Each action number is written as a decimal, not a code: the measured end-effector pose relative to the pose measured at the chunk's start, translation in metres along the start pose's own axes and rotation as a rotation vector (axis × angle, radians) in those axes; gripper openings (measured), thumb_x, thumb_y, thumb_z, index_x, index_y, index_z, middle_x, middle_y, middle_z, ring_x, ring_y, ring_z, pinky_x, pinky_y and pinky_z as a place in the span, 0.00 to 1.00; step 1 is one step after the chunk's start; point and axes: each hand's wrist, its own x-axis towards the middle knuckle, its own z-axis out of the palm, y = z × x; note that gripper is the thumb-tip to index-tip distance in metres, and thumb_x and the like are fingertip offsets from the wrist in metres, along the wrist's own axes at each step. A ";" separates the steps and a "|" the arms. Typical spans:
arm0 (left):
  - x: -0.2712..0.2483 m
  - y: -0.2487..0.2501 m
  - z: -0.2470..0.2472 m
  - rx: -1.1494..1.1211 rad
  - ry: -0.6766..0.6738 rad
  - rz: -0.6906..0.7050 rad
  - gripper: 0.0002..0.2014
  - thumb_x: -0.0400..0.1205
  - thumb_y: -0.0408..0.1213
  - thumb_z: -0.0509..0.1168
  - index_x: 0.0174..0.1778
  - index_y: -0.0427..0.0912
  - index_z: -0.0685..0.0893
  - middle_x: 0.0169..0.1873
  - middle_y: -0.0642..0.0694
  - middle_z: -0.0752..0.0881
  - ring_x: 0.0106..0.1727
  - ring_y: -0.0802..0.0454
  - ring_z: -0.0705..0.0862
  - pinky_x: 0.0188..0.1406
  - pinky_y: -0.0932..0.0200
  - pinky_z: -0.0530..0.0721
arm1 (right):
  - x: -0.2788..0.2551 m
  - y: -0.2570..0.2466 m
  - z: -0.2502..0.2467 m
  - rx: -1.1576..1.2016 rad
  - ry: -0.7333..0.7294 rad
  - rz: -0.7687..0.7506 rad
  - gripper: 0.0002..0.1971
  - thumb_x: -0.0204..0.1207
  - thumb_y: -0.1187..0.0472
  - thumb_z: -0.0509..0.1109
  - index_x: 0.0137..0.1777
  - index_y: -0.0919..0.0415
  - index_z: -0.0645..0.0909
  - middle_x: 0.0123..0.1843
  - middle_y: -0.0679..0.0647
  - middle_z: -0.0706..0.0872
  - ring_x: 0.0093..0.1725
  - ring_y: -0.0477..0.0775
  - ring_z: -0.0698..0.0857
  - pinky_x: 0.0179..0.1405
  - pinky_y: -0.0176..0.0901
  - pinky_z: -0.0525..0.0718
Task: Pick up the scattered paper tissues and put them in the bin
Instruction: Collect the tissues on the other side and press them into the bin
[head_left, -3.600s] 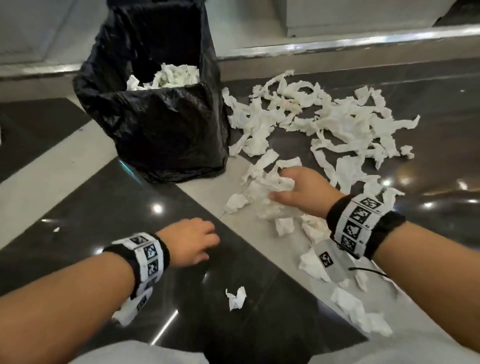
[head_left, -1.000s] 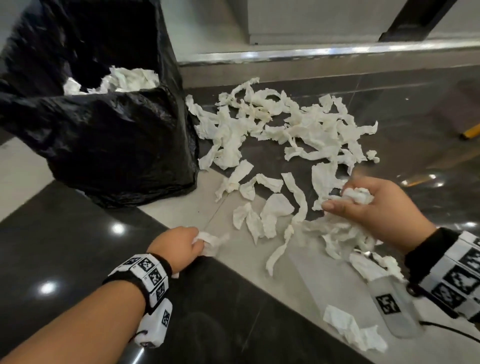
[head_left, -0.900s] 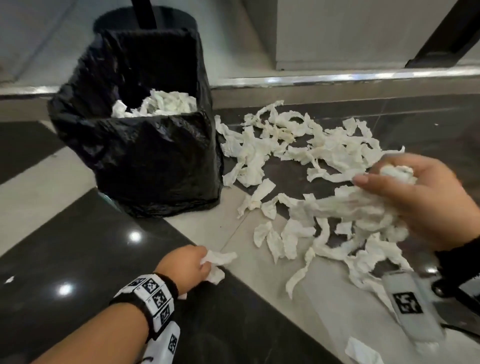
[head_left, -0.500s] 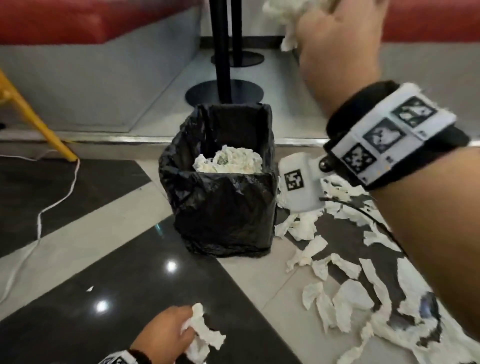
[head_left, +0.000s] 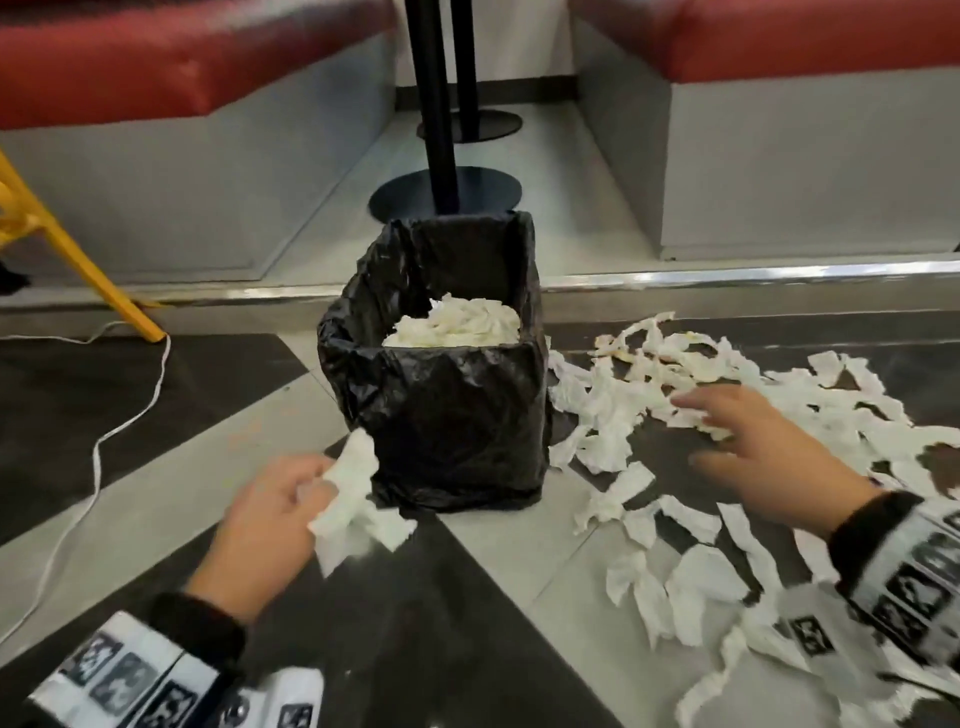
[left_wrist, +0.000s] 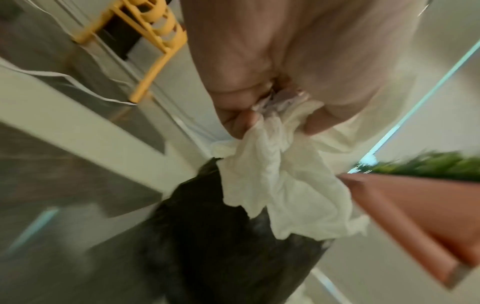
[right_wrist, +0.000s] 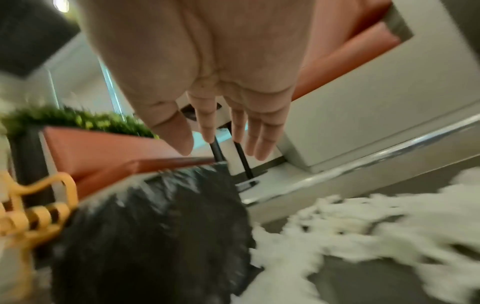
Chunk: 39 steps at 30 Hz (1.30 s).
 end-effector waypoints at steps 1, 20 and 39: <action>0.018 0.024 -0.006 -0.029 0.060 0.032 0.08 0.74 0.39 0.61 0.33 0.52 0.84 0.36 0.49 0.84 0.37 0.64 0.82 0.36 0.71 0.76 | -0.022 0.027 0.000 -0.037 -0.042 0.049 0.25 0.74 0.64 0.70 0.67 0.39 0.73 0.73 0.48 0.68 0.67 0.48 0.74 0.69 0.46 0.75; 0.100 0.138 0.116 0.817 -0.049 0.782 0.14 0.75 0.44 0.59 0.54 0.44 0.77 0.46 0.34 0.79 0.46 0.30 0.80 0.40 0.36 0.85 | -0.233 0.177 0.065 -0.181 -0.355 0.622 0.23 0.68 0.43 0.73 0.62 0.32 0.71 0.63 0.46 0.71 0.52 0.44 0.81 0.58 0.39 0.81; -0.026 0.052 0.341 0.998 -1.061 0.803 0.31 0.80 0.56 0.56 0.78 0.62 0.51 0.83 0.41 0.42 0.79 0.27 0.50 0.74 0.28 0.60 | -0.211 0.161 0.107 0.387 -0.020 0.712 0.16 0.70 0.60 0.72 0.24 0.49 0.72 0.31 0.48 0.74 0.36 0.52 0.76 0.38 0.41 0.73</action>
